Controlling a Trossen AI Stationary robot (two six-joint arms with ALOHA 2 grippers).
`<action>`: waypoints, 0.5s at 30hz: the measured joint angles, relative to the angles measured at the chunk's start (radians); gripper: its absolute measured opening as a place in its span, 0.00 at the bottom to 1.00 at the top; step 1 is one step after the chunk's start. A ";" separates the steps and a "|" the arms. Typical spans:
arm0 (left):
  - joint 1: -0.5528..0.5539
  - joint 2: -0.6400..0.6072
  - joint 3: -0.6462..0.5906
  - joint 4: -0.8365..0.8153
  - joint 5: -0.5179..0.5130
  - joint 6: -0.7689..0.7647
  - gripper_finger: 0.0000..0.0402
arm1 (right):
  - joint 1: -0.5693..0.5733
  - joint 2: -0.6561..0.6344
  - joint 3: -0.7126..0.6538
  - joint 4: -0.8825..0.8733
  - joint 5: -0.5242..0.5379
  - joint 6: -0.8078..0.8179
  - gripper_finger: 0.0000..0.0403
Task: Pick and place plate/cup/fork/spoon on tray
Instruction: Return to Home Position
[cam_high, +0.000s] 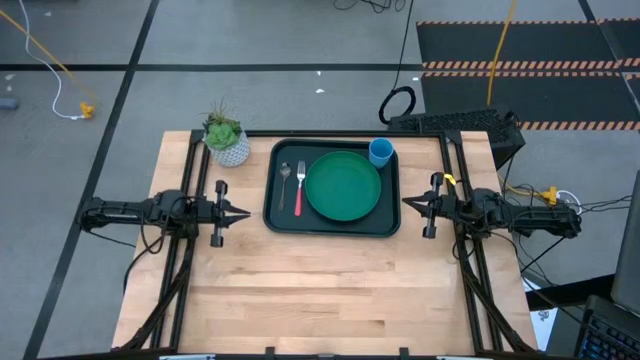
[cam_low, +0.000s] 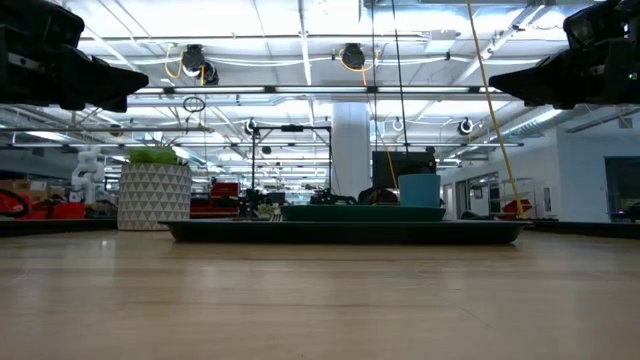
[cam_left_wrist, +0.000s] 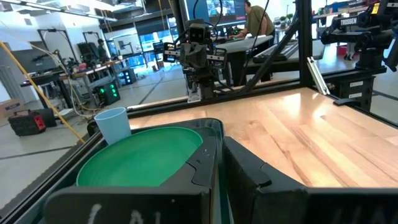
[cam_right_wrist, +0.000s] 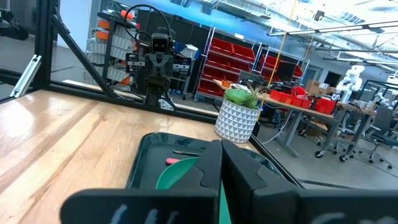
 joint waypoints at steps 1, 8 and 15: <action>0.000 0.000 0.000 0.000 0.000 0.000 0.08 | 0.000 0.000 0.000 0.000 0.000 0.000 0.00; 0.000 0.000 0.000 0.000 0.000 0.000 0.08 | 0.000 0.000 0.000 0.000 0.000 0.000 0.00; 0.000 0.000 0.000 0.000 0.000 0.000 0.08 | 0.000 0.000 0.000 0.000 0.000 -0.031 0.00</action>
